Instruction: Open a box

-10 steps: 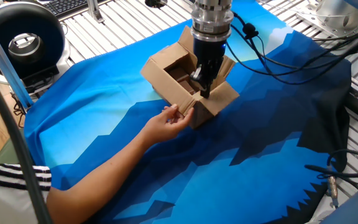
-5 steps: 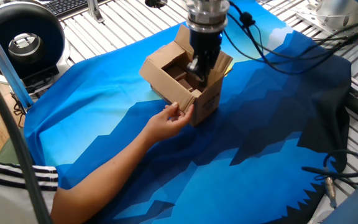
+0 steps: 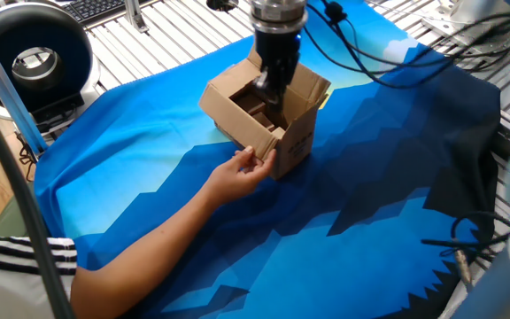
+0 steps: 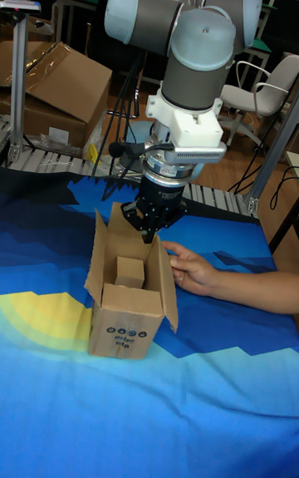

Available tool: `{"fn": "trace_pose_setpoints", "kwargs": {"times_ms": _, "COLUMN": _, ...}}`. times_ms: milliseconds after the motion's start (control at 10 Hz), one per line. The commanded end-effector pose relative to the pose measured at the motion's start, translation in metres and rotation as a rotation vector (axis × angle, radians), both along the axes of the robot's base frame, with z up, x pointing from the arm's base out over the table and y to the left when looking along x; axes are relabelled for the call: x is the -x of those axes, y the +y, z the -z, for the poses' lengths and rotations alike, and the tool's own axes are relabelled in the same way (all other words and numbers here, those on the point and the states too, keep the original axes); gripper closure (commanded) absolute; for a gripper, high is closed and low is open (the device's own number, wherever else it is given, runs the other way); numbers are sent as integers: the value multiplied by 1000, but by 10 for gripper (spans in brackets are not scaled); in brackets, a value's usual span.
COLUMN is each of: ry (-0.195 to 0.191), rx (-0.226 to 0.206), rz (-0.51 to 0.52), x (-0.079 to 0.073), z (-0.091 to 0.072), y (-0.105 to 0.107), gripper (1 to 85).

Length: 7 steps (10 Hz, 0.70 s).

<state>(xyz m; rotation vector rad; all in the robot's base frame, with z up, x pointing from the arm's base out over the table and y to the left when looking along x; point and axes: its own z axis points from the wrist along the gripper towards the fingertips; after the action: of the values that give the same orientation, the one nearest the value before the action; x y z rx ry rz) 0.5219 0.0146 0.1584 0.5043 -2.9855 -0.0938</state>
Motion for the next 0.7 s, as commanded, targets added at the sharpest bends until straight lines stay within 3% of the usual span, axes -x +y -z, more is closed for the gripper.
{"fn": "trace_pose_setpoints", "kwargs": {"times_ms": 0, "ry": -24, "rx": 3, "rz": -46, "x": -38, "z": 8, "y": -5, "gripper": 843}}
{"fn": "trace_pose_setpoints", "kwargs": {"times_ms": 100, "ry": -39, "rx": 23, "rz": -56, "x": -47, "z": 11, "y": -7, "gripper": 843}}
{"fn": "trace_pose_setpoints", "kwargs": {"times_ms": 600, "ry": -84, "rx": 18, "rz": -74, "x": -67, "z": 29, "y": 1, "gripper": 843}}
